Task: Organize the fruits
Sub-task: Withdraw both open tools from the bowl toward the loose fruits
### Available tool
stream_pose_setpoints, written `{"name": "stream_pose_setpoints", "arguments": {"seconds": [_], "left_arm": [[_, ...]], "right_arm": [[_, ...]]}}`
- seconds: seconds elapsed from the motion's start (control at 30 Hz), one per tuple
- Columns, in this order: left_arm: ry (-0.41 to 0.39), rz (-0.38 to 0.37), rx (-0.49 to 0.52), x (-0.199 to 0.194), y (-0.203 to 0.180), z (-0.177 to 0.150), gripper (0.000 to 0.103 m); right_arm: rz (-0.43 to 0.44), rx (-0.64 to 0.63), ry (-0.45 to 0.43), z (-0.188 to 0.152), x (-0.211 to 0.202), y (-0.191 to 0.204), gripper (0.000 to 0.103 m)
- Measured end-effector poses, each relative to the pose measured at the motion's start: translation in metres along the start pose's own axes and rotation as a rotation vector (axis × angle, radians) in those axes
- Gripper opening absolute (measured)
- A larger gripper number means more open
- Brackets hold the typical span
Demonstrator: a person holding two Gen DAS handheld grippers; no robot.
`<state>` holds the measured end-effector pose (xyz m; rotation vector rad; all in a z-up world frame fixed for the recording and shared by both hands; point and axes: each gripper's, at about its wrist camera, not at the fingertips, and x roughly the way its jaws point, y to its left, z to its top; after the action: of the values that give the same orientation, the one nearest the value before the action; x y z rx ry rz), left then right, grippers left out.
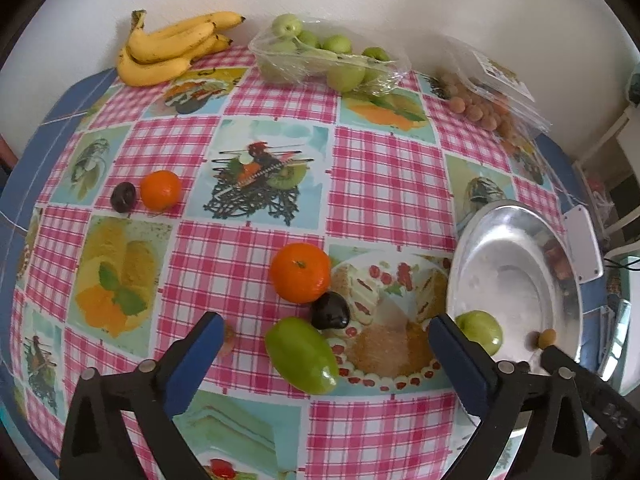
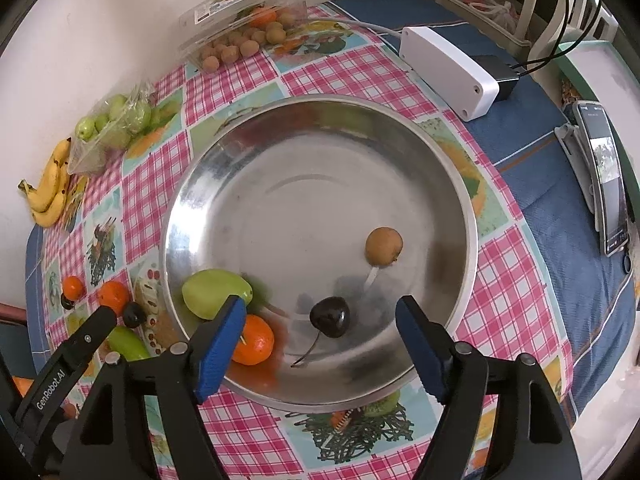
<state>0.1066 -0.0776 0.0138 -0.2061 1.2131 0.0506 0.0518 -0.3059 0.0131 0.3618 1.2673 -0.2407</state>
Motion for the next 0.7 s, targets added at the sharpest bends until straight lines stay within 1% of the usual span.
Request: {"name": "stream_pose_setpoints", "arguments": {"seconds": [0.03, 0.07, 0.27, 0.5, 0.7], "left_arm": [[0.0, 0.004, 0.002, 0.0004, 0.0004, 0.0002, 0.103], [-0.001, 0.005, 0.003, 0.0008, 0.0008, 0.0001, 0.103], [0.008, 0.015, 0.016, 0.0033, 0.0002, -0.0007, 0.103], [0.005, 0.014, 0.02, 0.0019, 0.0007, -0.0015, 0.103], [-0.01, 0.027, 0.049, -0.0057, 0.0012, -0.0012, 0.103]], "right_arm": [[0.002, -0.001, -0.006, 0.0001, 0.0, 0.0008, 0.1], [0.003, -0.003, -0.009, 0.0002, 0.0, 0.0006, 0.102], [-0.037, -0.012, 0.008, 0.0011, 0.0066, 0.0021, 0.102], [-0.035, 0.004, 0.016, -0.0012, 0.0076, -0.002, 0.102], [-0.042, -0.001, 0.01, -0.0044, 0.0033, -0.0002, 0.102]]}}
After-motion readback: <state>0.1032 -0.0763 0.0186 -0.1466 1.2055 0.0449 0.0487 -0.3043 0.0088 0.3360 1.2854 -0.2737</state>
